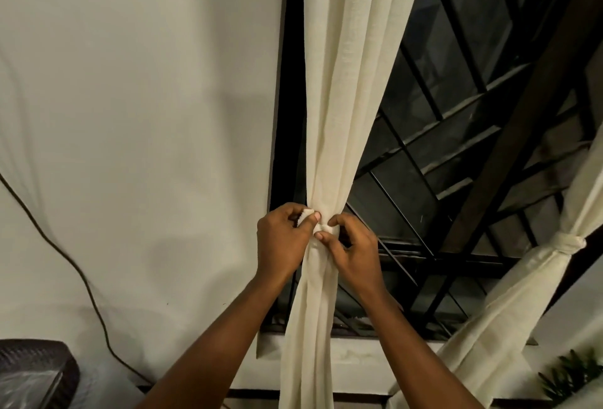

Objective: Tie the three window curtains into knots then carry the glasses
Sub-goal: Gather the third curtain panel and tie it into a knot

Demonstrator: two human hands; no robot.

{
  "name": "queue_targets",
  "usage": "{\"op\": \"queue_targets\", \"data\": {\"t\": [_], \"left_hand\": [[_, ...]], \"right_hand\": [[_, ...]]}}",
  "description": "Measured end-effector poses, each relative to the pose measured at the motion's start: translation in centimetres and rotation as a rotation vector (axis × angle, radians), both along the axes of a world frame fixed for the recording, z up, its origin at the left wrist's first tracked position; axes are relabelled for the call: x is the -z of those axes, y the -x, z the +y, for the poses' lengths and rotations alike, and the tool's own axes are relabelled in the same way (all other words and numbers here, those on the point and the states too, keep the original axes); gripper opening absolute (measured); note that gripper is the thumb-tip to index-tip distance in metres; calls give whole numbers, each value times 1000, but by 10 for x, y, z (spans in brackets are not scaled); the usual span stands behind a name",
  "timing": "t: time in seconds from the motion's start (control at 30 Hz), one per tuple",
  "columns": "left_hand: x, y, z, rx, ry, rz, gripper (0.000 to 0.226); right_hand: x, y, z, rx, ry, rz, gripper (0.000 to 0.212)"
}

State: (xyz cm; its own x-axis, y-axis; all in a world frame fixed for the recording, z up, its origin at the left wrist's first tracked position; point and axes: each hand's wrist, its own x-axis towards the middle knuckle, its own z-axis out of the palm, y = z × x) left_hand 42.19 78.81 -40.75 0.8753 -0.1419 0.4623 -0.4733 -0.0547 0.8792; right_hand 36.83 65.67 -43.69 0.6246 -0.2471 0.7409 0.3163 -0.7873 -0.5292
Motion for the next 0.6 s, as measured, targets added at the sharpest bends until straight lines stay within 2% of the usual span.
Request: {"op": "queue_targets", "data": {"t": [0.2, 0.33, 0.4, 0.5, 0.6], "left_hand": [[-5, 0, -5, 161, -52, 5, 14], [2, -5, -3, 231, -168, -138, 17], [3, -10, -2, 302, -292, -231, 23], [0, -18, 1, 356, -620, -364, 42], [-8, -21, 5, 383, -864, -403, 58]], "right_hand": [[5, 2, -10, -20, 76, 12, 24], [4, 4, -13, 1, 106, 13, 16], [3, 5, -16, -25, 112, 8, 19], [2, 6, -22, -53, 89, 12, 23], [0, 7, -29, -46, 51, 9, 19]]}}
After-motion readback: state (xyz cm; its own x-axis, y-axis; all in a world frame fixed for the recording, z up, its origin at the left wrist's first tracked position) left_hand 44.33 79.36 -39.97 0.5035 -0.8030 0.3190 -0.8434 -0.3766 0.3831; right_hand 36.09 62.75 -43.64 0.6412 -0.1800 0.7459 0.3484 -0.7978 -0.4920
